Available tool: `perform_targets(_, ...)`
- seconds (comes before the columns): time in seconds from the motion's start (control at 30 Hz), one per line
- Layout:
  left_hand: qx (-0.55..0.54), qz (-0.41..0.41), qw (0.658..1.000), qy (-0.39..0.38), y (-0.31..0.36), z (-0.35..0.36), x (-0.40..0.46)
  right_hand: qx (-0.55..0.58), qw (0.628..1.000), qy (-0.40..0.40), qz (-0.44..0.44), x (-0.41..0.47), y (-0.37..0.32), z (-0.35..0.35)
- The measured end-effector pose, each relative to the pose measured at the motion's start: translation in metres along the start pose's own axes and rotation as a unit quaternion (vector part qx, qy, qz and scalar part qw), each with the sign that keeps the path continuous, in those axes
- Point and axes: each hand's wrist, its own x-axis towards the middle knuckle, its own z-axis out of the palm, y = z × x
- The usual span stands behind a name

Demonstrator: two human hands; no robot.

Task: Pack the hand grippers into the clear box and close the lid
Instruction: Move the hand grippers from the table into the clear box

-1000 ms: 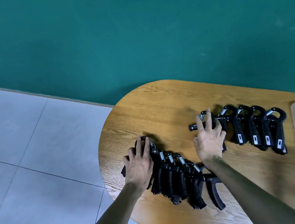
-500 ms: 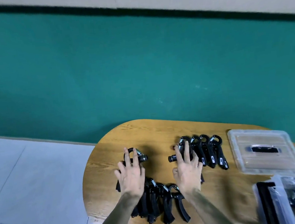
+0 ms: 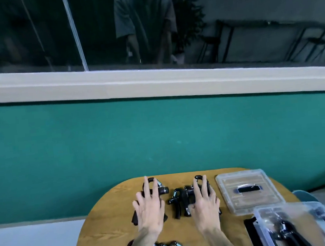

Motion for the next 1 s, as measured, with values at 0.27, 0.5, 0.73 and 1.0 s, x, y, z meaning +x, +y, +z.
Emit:
perform_targets(0.27,0.029,0.07,0.997,0.026,0.073,-0.034,0.018,0.008,0.997,0.069,-0.017,0.035,0.026,-0.073)
perform_targets(0.5,0.052,0.088,0.994,0.037,0.15,-0.027,0.007,0.024,0.996,0.088,-0.014,0.037,0.102,-0.101)
perform_targets(0.73,0.058,0.076,0.994,0.046,0.25,-0.005,-0.023,0.041,0.995,0.085,-0.037,0.043,0.197,-0.137)
perform_targets(1.0,0.044,0.072,0.996,0.034,0.344,0.009,-0.058,0.034,0.996,0.075,-0.043,0.044,0.287,-0.165)
